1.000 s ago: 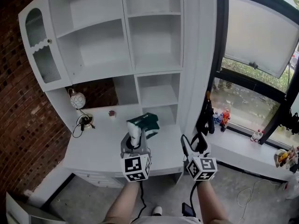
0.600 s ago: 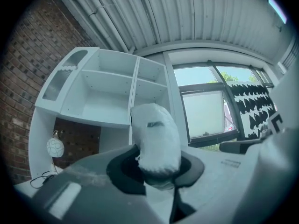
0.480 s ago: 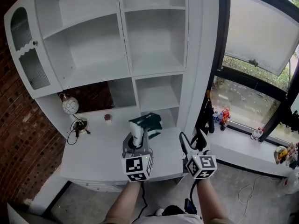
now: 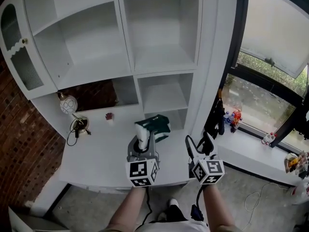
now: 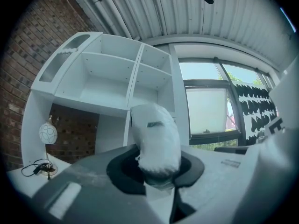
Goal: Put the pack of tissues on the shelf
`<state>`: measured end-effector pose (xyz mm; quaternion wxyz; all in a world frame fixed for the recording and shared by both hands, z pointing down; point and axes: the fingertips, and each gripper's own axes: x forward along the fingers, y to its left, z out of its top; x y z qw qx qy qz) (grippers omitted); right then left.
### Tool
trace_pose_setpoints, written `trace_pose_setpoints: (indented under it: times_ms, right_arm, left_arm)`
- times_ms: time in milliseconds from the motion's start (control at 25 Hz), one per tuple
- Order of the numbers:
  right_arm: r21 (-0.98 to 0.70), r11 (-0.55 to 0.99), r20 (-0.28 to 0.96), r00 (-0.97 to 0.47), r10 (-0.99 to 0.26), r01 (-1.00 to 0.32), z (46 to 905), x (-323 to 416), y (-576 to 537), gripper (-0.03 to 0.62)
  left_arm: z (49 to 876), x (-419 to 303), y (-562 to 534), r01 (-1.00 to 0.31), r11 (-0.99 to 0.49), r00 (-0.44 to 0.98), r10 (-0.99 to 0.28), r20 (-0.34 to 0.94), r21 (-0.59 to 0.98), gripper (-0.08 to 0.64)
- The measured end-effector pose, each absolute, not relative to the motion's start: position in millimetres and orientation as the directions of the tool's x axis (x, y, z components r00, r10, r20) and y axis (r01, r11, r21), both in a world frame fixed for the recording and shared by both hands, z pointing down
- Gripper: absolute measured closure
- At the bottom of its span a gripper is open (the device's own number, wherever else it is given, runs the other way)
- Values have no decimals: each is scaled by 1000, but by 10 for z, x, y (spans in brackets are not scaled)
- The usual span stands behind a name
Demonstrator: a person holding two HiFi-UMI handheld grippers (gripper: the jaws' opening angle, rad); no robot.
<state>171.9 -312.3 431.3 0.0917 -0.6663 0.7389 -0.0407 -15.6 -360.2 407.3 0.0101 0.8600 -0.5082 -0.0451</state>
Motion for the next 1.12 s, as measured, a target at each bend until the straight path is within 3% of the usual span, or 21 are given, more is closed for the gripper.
trace_pose_setpoints:
  times_ms: [400, 760, 1120]
  right_arm:
    - [-196, 219, -77, -208, -975, -956, 4301, 1847, -3650, 270]
    - [-268, 318, -60, -313, -948, -910, 4408, 1919, -4008, 271]
    - [-304, 407, -53, -411, -910, -861, 4560, 1811, -4124, 355]
  left_arm:
    - [4020, 433, -3870, -783, -607, 599, -794, -104, 134, 459]
    - [4153, 838, -4027, -628, -670, 680, -720, -140, 396, 459]
    - [4373, 821, -4158, -579, -650, 688, -713, -133, 492, 459]
